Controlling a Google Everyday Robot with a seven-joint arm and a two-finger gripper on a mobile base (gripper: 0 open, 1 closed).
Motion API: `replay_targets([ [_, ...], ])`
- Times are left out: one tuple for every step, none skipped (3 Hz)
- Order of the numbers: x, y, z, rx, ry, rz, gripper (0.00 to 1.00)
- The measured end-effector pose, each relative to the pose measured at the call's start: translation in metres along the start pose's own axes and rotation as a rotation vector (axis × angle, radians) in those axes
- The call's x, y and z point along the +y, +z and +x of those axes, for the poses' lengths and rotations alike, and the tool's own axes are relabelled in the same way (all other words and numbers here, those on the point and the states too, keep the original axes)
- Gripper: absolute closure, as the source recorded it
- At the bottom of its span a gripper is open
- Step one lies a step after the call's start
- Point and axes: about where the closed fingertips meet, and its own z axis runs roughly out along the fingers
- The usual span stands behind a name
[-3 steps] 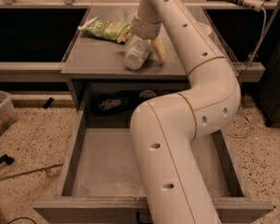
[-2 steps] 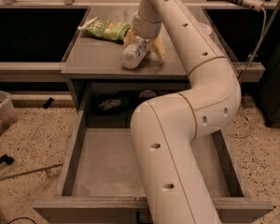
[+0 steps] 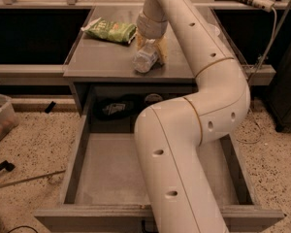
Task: Place blue plastic bottle into top drawer
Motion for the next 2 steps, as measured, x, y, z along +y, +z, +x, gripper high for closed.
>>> replay_targets([
  [-0.001,-0.004,-0.002,0.0,0.0,0.0,1.0],
  [-0.03,-0.04,0.007,0.033,0.043,0.189,1.0],
])
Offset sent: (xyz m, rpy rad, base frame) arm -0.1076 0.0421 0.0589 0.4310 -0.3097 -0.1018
